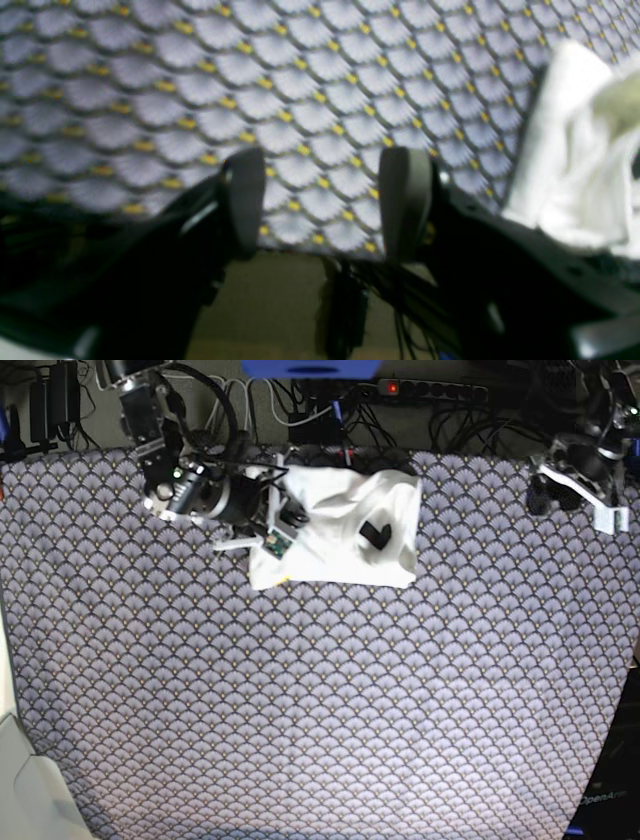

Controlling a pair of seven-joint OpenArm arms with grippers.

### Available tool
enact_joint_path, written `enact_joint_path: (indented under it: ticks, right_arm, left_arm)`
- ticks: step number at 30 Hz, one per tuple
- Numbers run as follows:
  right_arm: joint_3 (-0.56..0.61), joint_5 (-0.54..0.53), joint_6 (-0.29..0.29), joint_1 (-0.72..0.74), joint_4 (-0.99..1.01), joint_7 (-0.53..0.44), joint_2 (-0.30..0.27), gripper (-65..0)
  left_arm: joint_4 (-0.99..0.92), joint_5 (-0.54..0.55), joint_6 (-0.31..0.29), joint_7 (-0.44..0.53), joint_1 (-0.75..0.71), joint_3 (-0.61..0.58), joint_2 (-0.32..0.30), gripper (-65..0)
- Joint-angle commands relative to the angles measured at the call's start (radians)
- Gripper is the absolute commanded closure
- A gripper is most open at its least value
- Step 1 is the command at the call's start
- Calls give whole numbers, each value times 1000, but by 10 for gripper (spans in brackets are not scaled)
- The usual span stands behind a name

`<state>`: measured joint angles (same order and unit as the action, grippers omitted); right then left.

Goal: Fold the T-shirt properly
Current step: 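Release the shirt and withdraw the right gripper beside the bundle, then grasp the bundle's corner with the left gripper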

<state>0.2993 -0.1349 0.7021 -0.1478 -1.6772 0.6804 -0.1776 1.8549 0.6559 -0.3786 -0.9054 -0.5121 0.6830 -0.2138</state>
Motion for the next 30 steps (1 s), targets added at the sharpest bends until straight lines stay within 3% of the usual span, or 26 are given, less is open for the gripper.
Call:
enact_joint_path:
  ticks: [1, 4, 6, 11, 14, 18, 27, 29, 30]
  right_arm:
    - [-4, 11, -4, 6, -44, 5, -7, 0]
    - [-5, 11, -4, -29, -197, 15, -36, 0]
    - [-28, 13, -4, -65, -294, 17, -41, 0]
    - [-114, 14, -4, -111, -335, 17, -41, 0]
    - [-193, 14, -4, -155, -332, 14, -55, 0]
    - [-252, 13, -4, -181, -332, 15, -84, 0]
    - [-257, 13, -4, -214, -332, 15, -113, 0]
    - [-257, 13, -4, -214, -332, 15, -112, 0]
    - [-257, 13, -4, -214, -332, 15, -112, 0]
  left_arm:
    - [19, 12, -4, 19, 0, -6, -9, -357]
    - [45, 14, -4, 21, 0, -53, -6, -342]
    - [79, 14, -4, 22, 3, -104, -6, -295]
    - [99, 14, 3, 21, 66, -216, -5, -132]
    - [65, 2, 5, 21, 85, -240, 38, -5]
    - [38, 2, 5, 19, 86, -243, 70, -7]
    - [90, 15, -1, 18, 77, -242, 61, -6]
    - [90, 35, -4, -10, 85, -237, 60, -38]
    - [90, 60, -4, -30, 86, -237, 55, -86]
